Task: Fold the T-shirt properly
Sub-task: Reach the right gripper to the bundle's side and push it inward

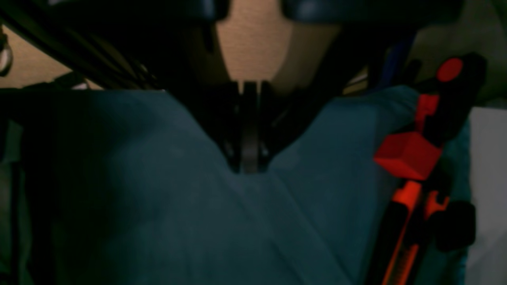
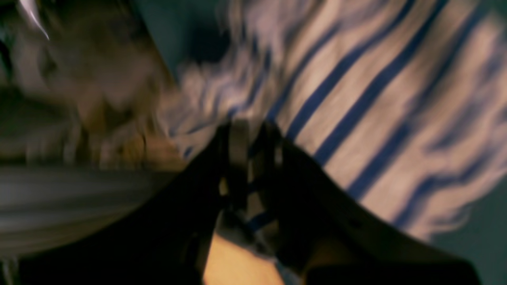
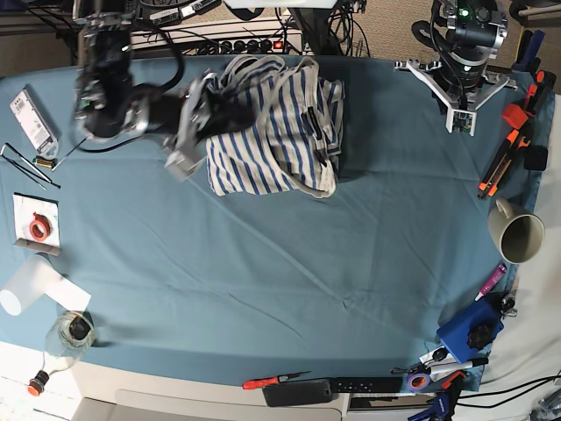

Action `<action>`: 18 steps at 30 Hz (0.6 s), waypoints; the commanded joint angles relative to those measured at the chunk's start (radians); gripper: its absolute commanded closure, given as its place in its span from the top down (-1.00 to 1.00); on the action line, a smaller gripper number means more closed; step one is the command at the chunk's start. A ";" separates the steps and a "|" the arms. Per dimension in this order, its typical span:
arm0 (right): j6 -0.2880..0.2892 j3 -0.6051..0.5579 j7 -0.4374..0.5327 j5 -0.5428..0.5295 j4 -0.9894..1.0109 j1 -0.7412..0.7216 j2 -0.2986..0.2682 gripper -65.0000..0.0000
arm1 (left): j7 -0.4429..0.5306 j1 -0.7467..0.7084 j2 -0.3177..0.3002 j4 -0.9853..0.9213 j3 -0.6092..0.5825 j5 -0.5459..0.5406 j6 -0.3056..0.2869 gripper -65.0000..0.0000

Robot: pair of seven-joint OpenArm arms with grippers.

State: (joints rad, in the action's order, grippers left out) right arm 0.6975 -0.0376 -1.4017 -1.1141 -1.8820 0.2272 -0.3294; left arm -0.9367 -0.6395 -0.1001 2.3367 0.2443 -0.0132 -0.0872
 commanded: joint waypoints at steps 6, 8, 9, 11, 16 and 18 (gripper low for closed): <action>0.001 -0.094 0.060 0.208 0.171 0.019 -0.011 -0.75 | 0.021 -0.008 -0.003 0.019 0.002 0.014 0.000 -1.00; 0.001 -0.099 0.071 0.204 0.206 0.019 -0.011 -0.75 | 0.022 -0.008 -0.003 0.019 0.002 0.021 0.000 -1.00; 0.001 -0.099 0.071 0.190 0.208 0.019 -0.011 -0.75 | 0.022 -0.008 -0.003 0.019 0.002 0.025 -0.001 -1.00; 0.001 -0.098 0.069 0.153 0.196 0.016 -0.011 -0.75 | 0.022 -0.008 -0.003 0.019 0.002 0.029 0.000 -1.00; 0.001 -0.098 0.032 0.103 0.085 0.003 -0.012 -0.75 | 0.021 -0.008 -0.003 0.019 0.002 0.028 0.000 -1.00; 0.001 -0.098 0.025 0.090 0.007 0.005 -0.011 -0.75 | 0.021 -0.008 -0.003 0.019 0.002 0.028 0.000 -1.00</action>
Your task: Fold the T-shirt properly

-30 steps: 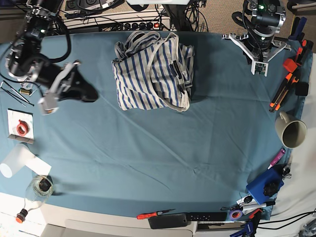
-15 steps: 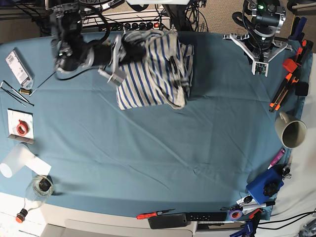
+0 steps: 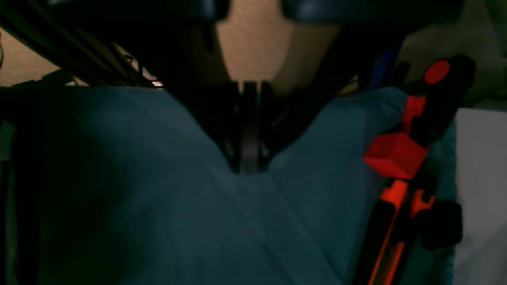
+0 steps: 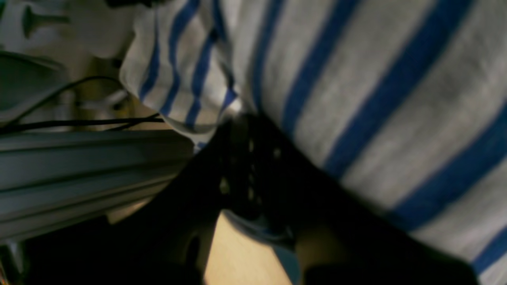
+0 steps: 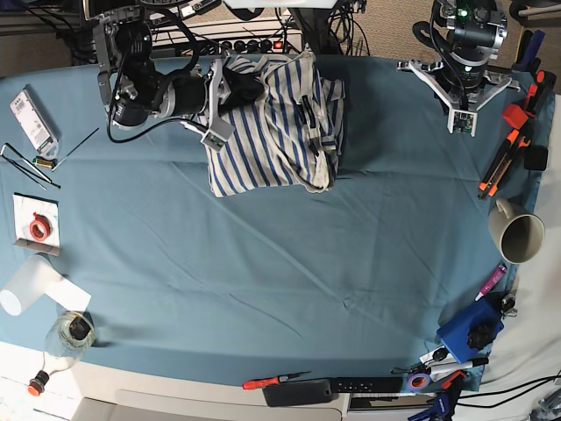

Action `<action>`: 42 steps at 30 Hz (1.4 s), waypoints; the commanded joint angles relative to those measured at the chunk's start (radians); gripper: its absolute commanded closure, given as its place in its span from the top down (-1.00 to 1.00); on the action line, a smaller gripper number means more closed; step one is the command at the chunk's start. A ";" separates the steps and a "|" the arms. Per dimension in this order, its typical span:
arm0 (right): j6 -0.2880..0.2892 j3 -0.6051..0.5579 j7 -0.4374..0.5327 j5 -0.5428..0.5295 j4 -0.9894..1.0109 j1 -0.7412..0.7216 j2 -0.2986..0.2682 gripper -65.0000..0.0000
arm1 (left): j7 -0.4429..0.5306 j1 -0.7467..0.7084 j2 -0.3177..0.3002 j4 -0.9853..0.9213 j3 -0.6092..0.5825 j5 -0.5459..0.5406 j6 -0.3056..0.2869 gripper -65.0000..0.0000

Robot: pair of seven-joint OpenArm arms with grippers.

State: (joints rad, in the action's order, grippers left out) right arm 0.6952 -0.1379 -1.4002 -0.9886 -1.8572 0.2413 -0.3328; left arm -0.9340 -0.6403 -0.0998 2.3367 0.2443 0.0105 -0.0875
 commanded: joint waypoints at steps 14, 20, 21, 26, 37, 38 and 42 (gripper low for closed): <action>0.003 0.135 0.025 0.039 -0.276 0.090 -0.008 -0.75 | -0.027 -0.026 -0.003 0.019 0.003 0.005 0.000 -1.00; 0.003 0.410 0.018 0.040 -0.344 0.129 -0.008 -0.75 | -0.026 -0.061 -0.003 0.019 0.003 0.035 0.041 -1.00; 0.003 0.449 0.017 0.040 -0.358 0.137 -0.008 -0.75 | -0.027 -0.065 -0.003 0.019 0.003 0.053 0.045 -1.00; -0.013 0.599 0.014 0.040 -0.408 0.188 -0.008 -0.75 | -0.026 -0.103 -0.003 0.019 0.003 0.090 0.069 -1.00; -0.014 0.695 0.004 0.040 -0.413 0.346 -0.008 -0.75 | -0.027 -0.214 -0.003 0.019 0.003 0.121 0.069 -1.00; -0.014 0.694 0.004 0.040 -0.413 0.360 -0.008 -0.75 | -0.027 -0.226 -0.003 0.019 0.003 0.120 0.069 -1.00; -0.021 0.695 0.004 0.057 -0.413 0.419 -0.008 -0.75 | -0.039 -0.275 -0.003 0.019 0.003 0.121 0.069 -1.00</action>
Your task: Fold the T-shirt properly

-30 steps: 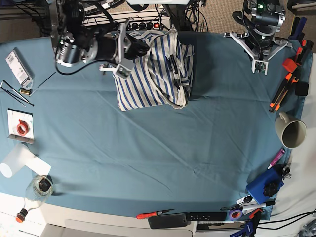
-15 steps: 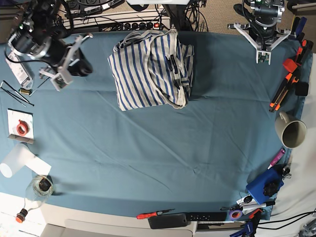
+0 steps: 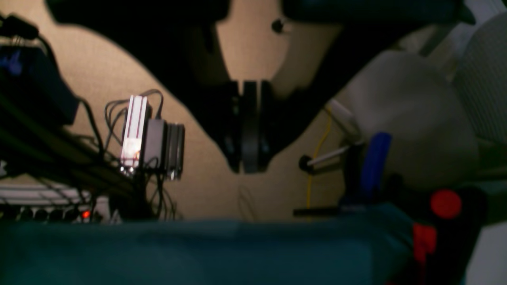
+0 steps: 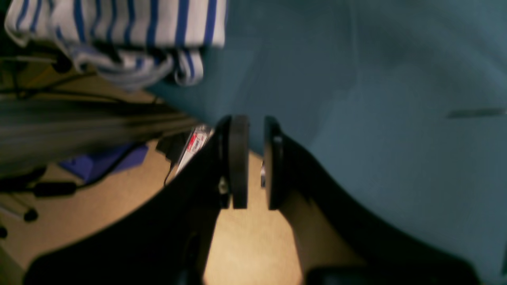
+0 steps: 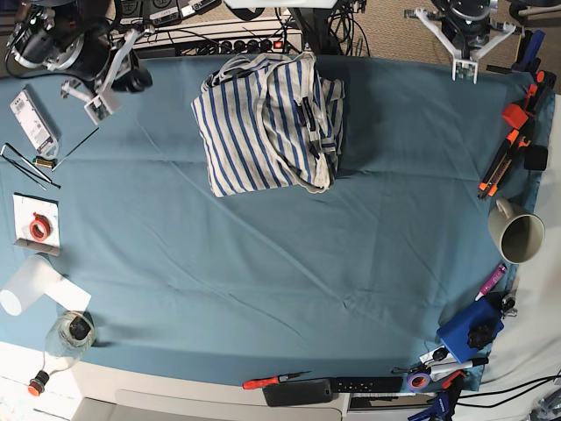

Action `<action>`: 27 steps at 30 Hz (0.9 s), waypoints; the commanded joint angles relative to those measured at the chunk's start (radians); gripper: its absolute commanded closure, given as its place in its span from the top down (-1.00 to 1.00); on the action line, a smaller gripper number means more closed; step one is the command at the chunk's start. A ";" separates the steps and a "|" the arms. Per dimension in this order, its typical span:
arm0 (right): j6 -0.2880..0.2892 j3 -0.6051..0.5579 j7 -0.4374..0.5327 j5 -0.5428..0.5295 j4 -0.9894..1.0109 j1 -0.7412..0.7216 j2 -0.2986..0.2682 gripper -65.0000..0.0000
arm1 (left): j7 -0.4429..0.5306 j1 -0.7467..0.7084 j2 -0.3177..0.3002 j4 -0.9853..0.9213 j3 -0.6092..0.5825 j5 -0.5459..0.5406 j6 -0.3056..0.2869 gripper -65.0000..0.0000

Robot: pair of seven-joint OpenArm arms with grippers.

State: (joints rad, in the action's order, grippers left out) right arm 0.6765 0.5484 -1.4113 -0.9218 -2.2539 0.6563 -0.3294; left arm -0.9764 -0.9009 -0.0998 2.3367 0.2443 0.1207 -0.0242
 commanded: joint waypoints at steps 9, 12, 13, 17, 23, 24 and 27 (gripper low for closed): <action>-0.020 0.008 0.015 0.052 -0.016 0.135 -0.011 -0.75 | -0.012 -0.098 -0.003 0.019 0.003 0.009 0.005 -1.00; -0.020 0.008 0.015 0.075 -0.015 0.181 -0.011 -0.75 | -0.015 -0.118 -0.003 0.019 0.003 0.006 0.005 -1.00; -0.020 0.008 0.015 0.087 -0.015 0.194 -0.011 -0.75 | -0.020 -0.121 -0.003 0.019 0.003 0.005 0.005 -1.00; -0.020 0.008 0.015 0.111 -0.002 0.240 -0.011 -0.75 | -0.018 -0.121 -0.003 -0.016 0.003 -0.024 0.005 -1.00; -0.006 0.007 0.016 0.111 0.168 0.260 -0.012 -0.75 | -0.018 -0.114 -0.003 -0.118 0.003 -0.039 0.000 -1.00; 0.000 0.007 0.032 0.112 0.206 0.260 -0.012 -0.75 | -0.017 -0.109 -0.003 -0.134 0.003 -0.039 0.000 -1.00; 0.000 0.007 0.044 0.112 0.312 0.254 -0.012 -0.75 | 0.005 -0.095 -0.003 -0.183 0.003 -0.040 0.000 -1.00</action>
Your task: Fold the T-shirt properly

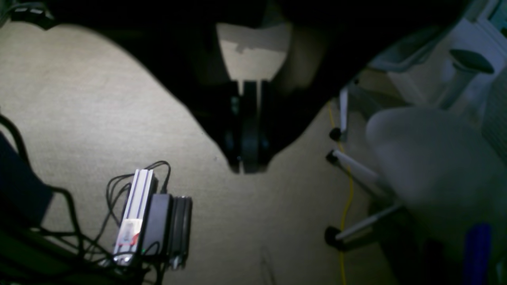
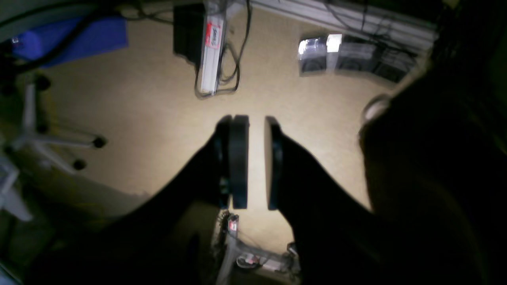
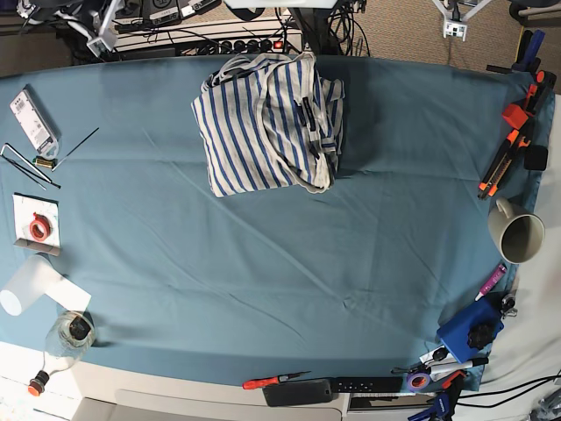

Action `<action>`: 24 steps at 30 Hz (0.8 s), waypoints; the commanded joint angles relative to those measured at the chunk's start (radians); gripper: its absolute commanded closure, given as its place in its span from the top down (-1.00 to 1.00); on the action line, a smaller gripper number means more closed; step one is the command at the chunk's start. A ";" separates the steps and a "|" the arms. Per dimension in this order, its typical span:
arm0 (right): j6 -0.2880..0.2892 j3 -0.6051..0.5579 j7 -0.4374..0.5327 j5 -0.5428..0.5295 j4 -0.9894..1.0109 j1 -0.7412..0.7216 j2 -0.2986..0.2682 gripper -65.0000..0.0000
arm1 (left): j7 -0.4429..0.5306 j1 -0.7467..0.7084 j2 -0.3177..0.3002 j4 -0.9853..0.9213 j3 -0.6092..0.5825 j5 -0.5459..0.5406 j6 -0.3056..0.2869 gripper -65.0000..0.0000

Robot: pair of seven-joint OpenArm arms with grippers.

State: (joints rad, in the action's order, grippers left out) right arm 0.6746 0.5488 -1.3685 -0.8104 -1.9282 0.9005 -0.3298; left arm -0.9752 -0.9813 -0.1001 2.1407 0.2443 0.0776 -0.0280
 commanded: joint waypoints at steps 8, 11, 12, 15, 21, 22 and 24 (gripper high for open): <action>0.023 0.007 0.023 0.052 0.277 -0.099 -0.011 -0.75 | 0.043 0.068 -0.003 -0.197 0.003 -0.011 0.002 -1.00; 0.023 0.006 0.018 0.053 0.388 -0.157 -0.012 -0.75 | 0.045 0.110 -0.003 -0.287 0.003 -0.011 0.000 -1.00; 0.023 0.007 0.018 0.053 0.423 -0.174 -0.012 -0.75 | 0.045 0.121 -0.003 -0.314 0.003 -0.011 0.000 -1.00; 0.023 0.004 0.020 0.053 0.518 -0.220 -0.012 -0.75 | 0.073 0.152 -0.003 -0.385 0.003 -0.011 0.001 -1.00; 0.023 -0.115 0.116 0.190 0.657 -0.293 -0.019 -0.75 | 0.106 0.216 -0.003 -0.515 0.003 -0.011 0.000 -1.00; 0.023 -0.151 0.154 0.230 0.673 -0.303 -0.019 -0.75 | 0.129 0.225 -0.003 -0.536 0.003 -0.011 0.000 -1.00; 0.023 -0.230 0.241 0.317 0.698 -0.318 -0.019 -0.75 | 0.185 0.244 -0.003 -0.579 0.003 -0.011 0.000 -1.00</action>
State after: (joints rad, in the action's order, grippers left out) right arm 0.6964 0.3088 -1.1175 -0.4774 -1.2205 0.5766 -0.3325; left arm -0.7853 -0.7250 -0.0975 1.5505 0.2443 0.0620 -0.0307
